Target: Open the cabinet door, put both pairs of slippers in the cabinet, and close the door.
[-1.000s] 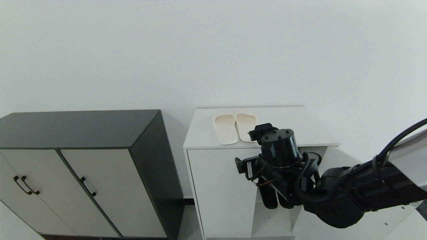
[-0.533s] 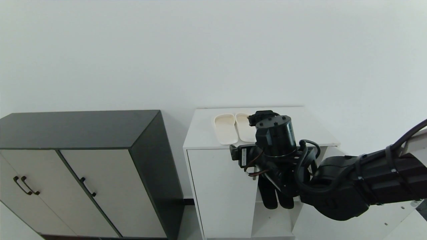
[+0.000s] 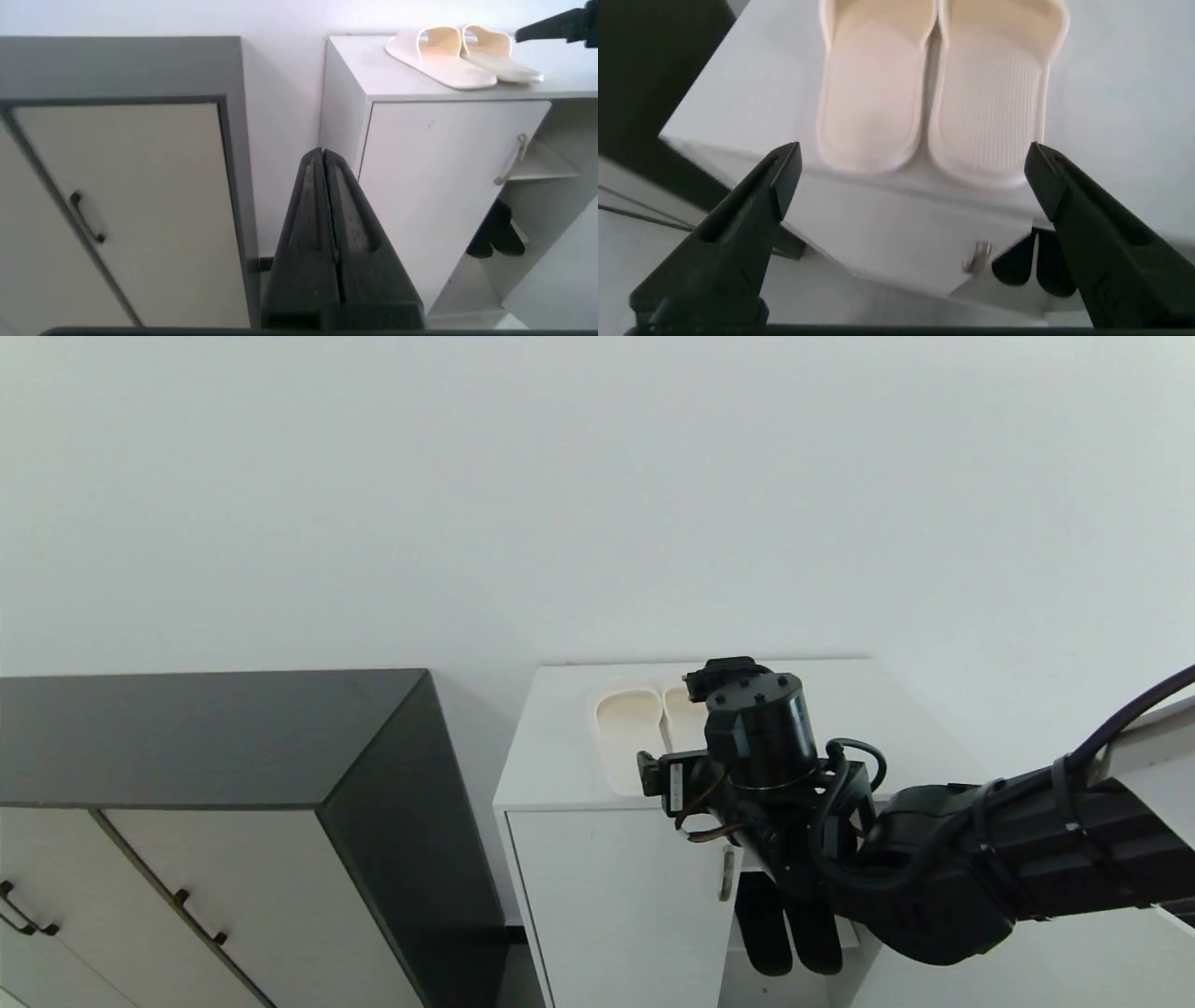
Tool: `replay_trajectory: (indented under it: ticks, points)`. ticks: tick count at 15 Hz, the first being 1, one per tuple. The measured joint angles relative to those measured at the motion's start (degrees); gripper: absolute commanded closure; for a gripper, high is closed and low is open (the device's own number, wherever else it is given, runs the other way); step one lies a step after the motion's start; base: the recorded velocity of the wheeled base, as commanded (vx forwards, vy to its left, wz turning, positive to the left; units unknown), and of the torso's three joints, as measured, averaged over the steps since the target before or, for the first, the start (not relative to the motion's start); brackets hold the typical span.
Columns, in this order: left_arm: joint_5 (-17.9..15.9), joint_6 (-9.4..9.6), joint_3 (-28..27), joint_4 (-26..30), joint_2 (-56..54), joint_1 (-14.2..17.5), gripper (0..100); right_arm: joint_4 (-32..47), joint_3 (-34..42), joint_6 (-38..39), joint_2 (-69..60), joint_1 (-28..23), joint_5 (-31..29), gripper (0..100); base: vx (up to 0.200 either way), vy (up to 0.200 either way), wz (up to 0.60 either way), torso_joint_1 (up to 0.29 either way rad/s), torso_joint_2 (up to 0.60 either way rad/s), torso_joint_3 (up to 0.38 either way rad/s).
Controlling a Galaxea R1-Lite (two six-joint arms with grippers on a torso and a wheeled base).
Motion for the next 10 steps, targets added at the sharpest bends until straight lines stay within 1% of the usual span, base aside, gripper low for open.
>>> replay_trajectory:
  ticks: [3,7,10]
  points:
    - [0.04,0.00,0.00,-0.02,0.00,0.00,100,0.01,-0.07,-0.16,0.30,0.06,0.06,0,0.200,0.000,0.00,0.004,0.00,0.002]
    - [0.06,0.02,0.07,-0.17,0.00,0.02,100,-2.10,-1.12,-1.41,2.84,-0.13,0.11,0,0.000,0.000,0.00,0.000,0.00,0.000]
    - [0.06,-0.07,0.07,-0.22,0.00,0.07,100,-3.41,-4.33,-2.38,6.31,-0.39,0.61,0,0.000,0.000,0.00,0.000,0.00,0.000]
